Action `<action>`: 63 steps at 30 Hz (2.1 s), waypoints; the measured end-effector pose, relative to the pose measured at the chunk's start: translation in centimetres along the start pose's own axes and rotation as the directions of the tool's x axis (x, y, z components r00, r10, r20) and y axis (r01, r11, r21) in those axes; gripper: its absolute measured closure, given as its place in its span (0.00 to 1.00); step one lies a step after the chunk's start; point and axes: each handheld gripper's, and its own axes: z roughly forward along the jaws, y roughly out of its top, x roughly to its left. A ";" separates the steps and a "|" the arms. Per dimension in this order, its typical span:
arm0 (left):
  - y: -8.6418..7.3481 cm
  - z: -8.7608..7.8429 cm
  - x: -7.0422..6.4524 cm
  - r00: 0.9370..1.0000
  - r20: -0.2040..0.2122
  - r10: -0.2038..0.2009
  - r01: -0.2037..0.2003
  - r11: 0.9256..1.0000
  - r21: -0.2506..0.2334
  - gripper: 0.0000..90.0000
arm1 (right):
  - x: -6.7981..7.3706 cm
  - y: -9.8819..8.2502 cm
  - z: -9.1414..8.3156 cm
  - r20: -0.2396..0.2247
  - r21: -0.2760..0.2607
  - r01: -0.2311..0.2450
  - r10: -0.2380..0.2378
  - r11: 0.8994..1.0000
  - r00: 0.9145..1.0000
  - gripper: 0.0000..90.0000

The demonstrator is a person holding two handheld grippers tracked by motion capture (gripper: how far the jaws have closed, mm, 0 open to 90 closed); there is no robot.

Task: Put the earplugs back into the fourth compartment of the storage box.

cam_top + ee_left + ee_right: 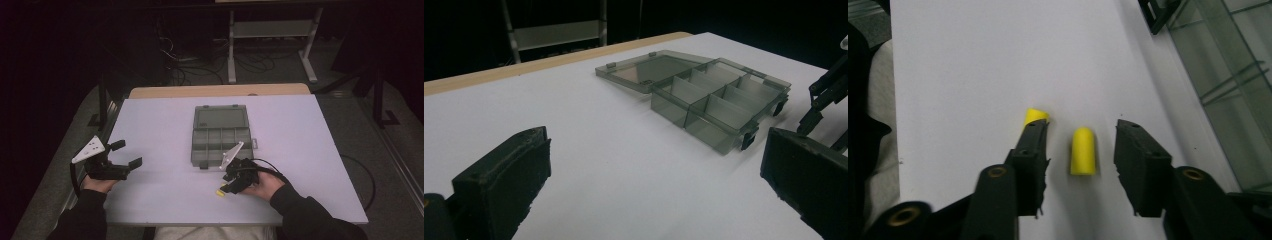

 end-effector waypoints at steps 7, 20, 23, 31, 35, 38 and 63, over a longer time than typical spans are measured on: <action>0.0 0.0 0.0 1.000 0.002 -0.002 0.002 1.000 -0.001 0.00 | 0.0 0.1 0.4 0.000 0.017 0.003 -0.003 1.000 1.000 0.76; 0.0 0.0 0.0 1.000 0.003 -0.003 0.003 1.000 -0.001 0.00 | -0.4 0.1 0.0 0.003 -0.006 -0.017 0.017 1.000 1.000 0.89; 0.0 0.0 0.0 1.000 0.002 -0.003 0.003 1.000 -0.001 0.00 | -0.4 0.2 -0.5 0.000 -0.020 -0.020 0.020 1.000 1.000 0.89; 0.0 -0.1 0.0 1.000 0.000 0.001 -0.001 1.000 0.000 0.00 | -0.9 1.0 -2.1 0.002 -0.064 -0.018 0.018 0.998 1.000 0.89; 0.0 0.0 0.0 1.000 0.001 0.000 0.000 1.000 0.000 0.00 | -1.5 1.4 -3.2 0.007 -0.096 -0.026 0.026 0.995 1.000 0.89; 0.0 -0.1 0.0 1.000 0.001 0.000 0.000 1.000 0.000 0.00 | -2.2 1.7 -4.0 0.015 -0.114 -0.030 0.032 0.993 0.999 0.89; 0.0 0.0 0.1 1.000 0.002 -0.003 0.003 1.000 0.000 0.00 | -7.1 2.6 -7.0 0.090 -0.143 -0.076 0.090 0.987 0.992 0.89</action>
